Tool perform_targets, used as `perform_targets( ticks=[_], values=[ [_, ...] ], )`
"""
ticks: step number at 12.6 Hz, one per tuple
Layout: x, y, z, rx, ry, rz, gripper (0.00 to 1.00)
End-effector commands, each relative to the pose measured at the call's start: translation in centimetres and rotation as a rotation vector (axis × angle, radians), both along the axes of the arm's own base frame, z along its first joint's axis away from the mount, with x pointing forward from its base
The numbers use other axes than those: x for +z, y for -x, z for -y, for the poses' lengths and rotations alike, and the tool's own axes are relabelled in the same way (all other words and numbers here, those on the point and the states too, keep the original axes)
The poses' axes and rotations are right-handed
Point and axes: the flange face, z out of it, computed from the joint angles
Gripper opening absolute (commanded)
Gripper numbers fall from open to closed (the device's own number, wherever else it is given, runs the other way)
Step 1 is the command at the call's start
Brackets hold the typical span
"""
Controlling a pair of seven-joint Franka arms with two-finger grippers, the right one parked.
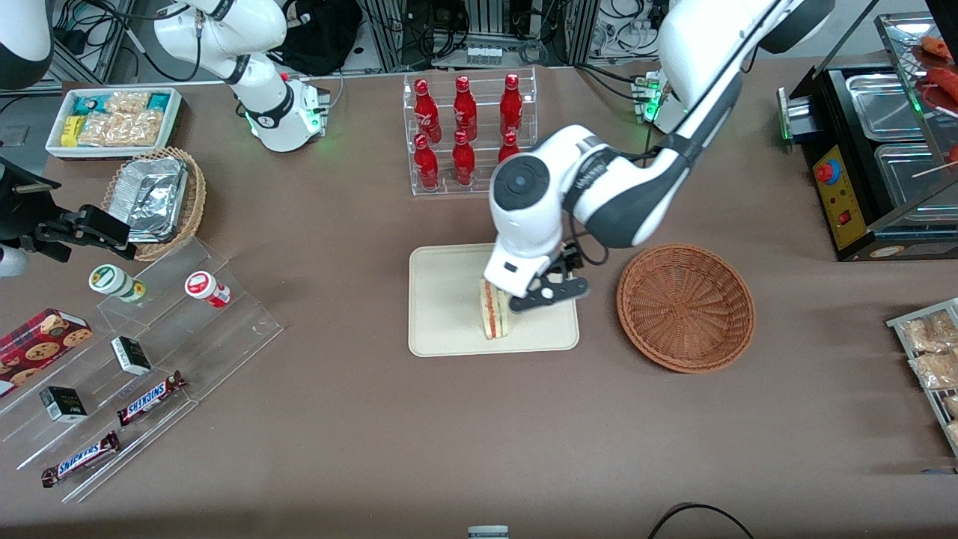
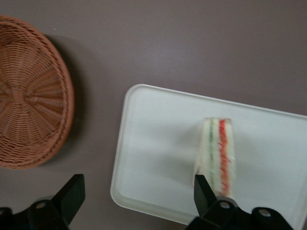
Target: Place sandwich from basket to tray
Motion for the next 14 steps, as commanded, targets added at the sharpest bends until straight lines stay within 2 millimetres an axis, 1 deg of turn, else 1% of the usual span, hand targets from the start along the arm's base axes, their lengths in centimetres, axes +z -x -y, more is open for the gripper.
perform_targets(
  ticks=[1,2,3,4,5,7,8,10,11,12,13,14],
  values=[
    [1.0,-1.0,-4.5,0.048,-0.046,-0.025,1.0],
    [1.5,-1.4,-6.0,0.06,-0.054,-0.021,1.0],
    [1.6,-1.8,-7.8,0.048,-0.059,-0.028,1.0],
    [2.3,-2.0,-9.4,0.018,-0.064,-0.029,1.0],
    [2.6,-2.1,-10.3,0.004,-0.07,-0.031,1.0],
    [3.3,-2.2,-13.4,-0.017,-0.06,-0.059,1.0],
    [4.3,-2.1,-15.3,-0.063,-0.047,-0.078,1.0],
    [5.4,-1.3,-18.2,-0.112,-0.044,-0.114,1.0],
    [6.4,-0.5,-18.7,-0.141,-0.02,-0.124,1.0],
    [7.3,0.1,-19.7,-0.165,-0.002,-0.131,1.0],
    [8.0,0.7,-21.2,-0.189,0.021,-0.146,1.0],
    [8.5,1.3,-22.2,-0.22,0.043,-0.161,1.0]
  ],
)
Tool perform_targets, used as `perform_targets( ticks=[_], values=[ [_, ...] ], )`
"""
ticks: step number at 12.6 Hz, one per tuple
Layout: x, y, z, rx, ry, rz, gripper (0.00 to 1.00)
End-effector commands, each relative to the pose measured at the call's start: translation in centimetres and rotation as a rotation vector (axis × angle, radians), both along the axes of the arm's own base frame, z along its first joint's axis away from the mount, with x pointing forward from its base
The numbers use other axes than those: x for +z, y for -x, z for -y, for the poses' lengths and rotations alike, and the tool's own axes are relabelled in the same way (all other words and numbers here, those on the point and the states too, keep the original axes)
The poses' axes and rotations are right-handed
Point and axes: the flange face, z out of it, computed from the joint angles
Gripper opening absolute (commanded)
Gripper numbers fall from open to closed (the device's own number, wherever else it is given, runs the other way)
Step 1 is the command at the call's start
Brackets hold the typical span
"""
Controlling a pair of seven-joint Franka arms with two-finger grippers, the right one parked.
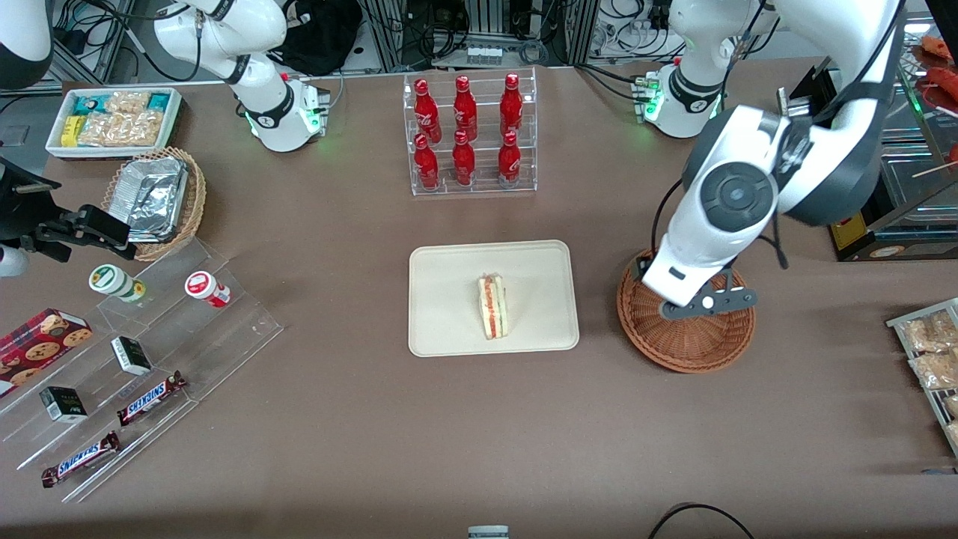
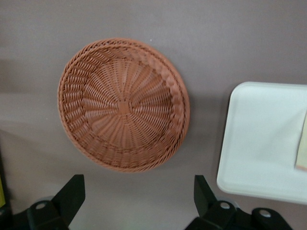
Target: Place sandwich from basket to tray
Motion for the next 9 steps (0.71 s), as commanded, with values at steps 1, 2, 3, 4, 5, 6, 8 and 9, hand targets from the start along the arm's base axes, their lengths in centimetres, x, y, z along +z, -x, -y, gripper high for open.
perform_targets(
  ticks=[1,2,3,4,5,6,8,9],
  values=[
    [2.0,3.0,-3.1,-0.066,0.019,-0.026,1.0],
    [2.7,3.4,-4.1,-0.079,0.012,-0.049,1.0],
    [3.8,3.7,-5.2,-0.089,0.009,-0.056,1.0],
    [4.8,4.1,-6.4,-0.104,0.019,-0.069,1.0],
    [5.7,4.4,-8.1,-0.115,0.027,-0.083,1.0],
    [6.4,4.8,-8.9,-0.133,0.032,-0.106,1.0],
    [7.8,5.1,-11.1,-0.129,0.038,-0.121,1.0],
    [8.6,5.1,-12.2,-0.131,0.043,-0.118,1.0]
  ],
)
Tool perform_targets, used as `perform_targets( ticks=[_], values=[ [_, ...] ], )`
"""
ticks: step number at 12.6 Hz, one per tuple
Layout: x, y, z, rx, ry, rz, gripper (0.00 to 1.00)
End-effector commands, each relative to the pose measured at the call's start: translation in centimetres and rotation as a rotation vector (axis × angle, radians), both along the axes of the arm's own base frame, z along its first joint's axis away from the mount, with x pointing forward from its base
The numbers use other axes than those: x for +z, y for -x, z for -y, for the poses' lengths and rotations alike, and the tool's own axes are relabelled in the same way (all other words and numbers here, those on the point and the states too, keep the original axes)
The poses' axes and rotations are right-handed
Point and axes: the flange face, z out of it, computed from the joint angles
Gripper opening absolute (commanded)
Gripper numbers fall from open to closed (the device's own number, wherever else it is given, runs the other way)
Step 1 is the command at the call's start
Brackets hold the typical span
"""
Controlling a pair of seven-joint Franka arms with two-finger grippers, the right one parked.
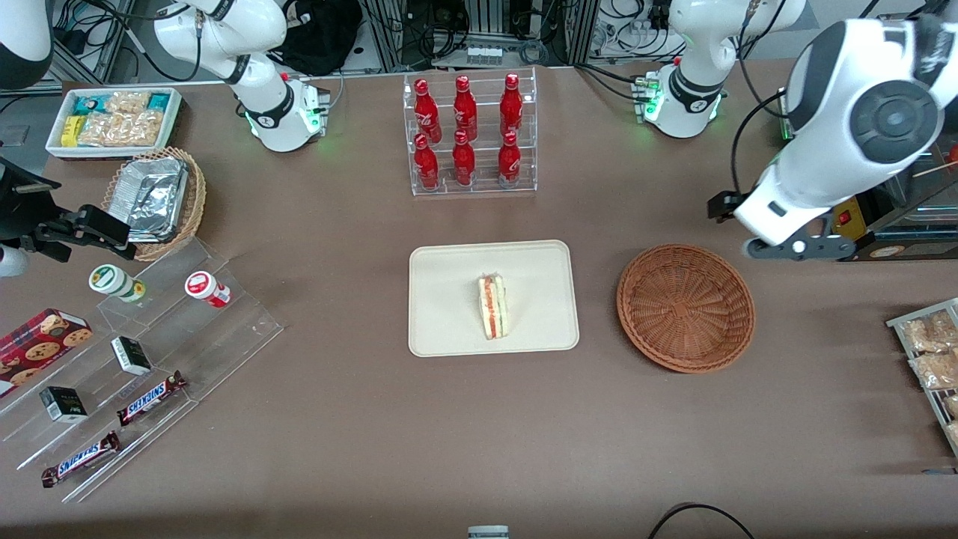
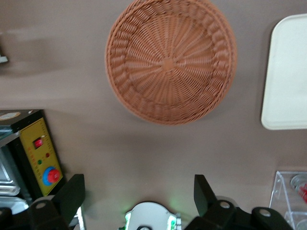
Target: Place sandwich from basket to tray
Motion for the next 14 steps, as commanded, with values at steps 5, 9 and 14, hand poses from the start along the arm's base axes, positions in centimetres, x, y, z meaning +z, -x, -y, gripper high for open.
perform_targets(
  ticks=[5,9,14],
  values=[
    [4.6,1.5,-4.5,0.017,0.029,0.003,1.0],
    [7.5,1.8,-6.5,0.056,0.033,0.014,1.0],
    [8.5,1.3,-8.7,0.022,0.172,0.043,1.0]
  ],
)
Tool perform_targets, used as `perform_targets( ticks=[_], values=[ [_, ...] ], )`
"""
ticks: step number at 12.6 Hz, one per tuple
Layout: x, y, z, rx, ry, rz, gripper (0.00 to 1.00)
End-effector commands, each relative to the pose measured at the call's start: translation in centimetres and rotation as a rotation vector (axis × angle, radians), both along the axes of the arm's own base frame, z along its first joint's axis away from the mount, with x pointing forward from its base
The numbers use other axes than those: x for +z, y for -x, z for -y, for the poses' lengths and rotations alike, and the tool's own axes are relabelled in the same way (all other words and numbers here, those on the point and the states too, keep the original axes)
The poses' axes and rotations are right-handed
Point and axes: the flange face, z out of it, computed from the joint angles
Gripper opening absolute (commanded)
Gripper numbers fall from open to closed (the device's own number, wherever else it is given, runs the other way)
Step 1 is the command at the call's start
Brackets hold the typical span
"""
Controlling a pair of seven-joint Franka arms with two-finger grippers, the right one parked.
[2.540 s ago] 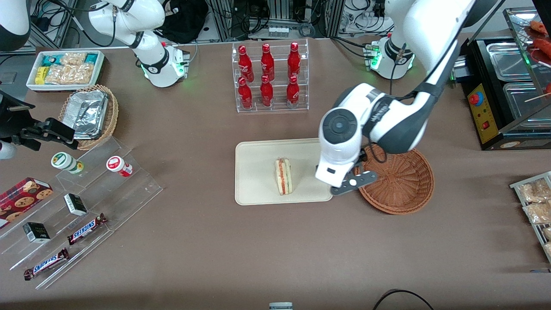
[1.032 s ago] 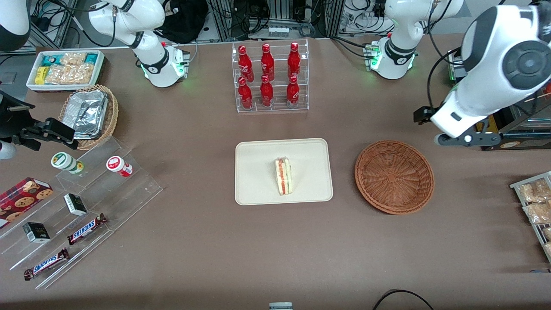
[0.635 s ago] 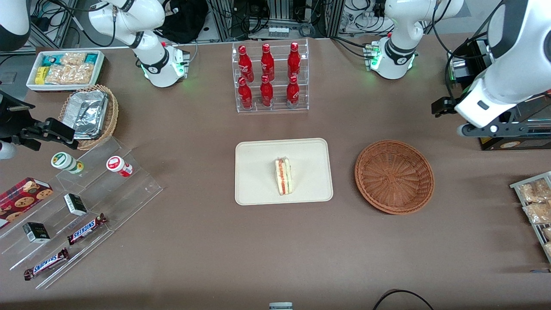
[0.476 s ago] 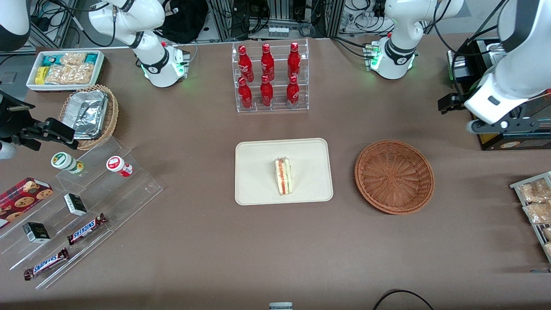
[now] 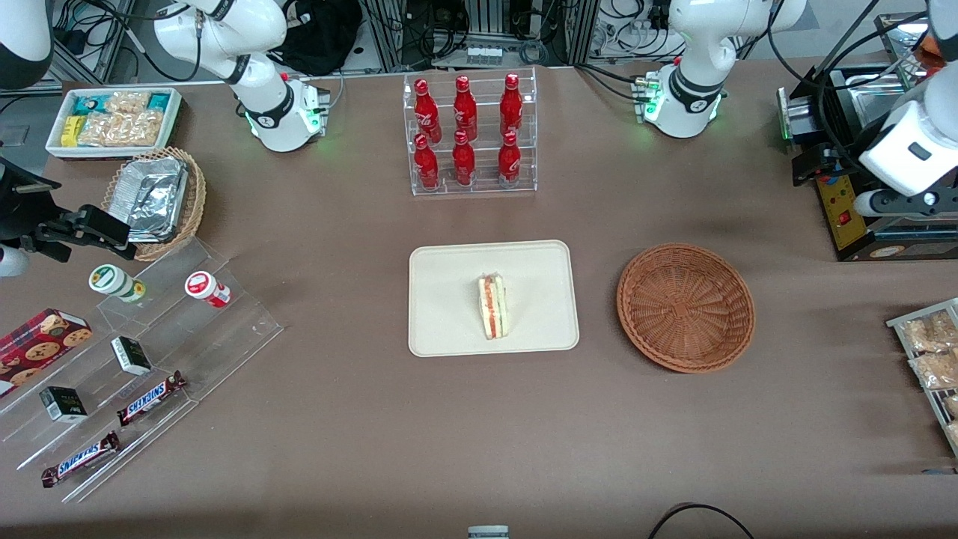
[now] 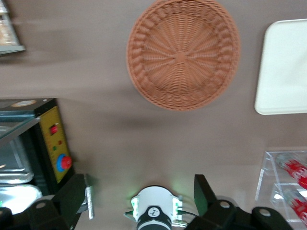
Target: Place sandwich from basket to tray
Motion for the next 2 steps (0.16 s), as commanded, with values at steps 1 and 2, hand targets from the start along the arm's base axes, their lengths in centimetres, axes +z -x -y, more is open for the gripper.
perform_targets(
  ticks=[1,2],
  values=[
    [1.94,-0.29,-0.09,-0.018,0.036,0.054,1.0],
    [2.03,-0.5,-0.11,-0.018,0.035,0.068,1.0]
  ],
)
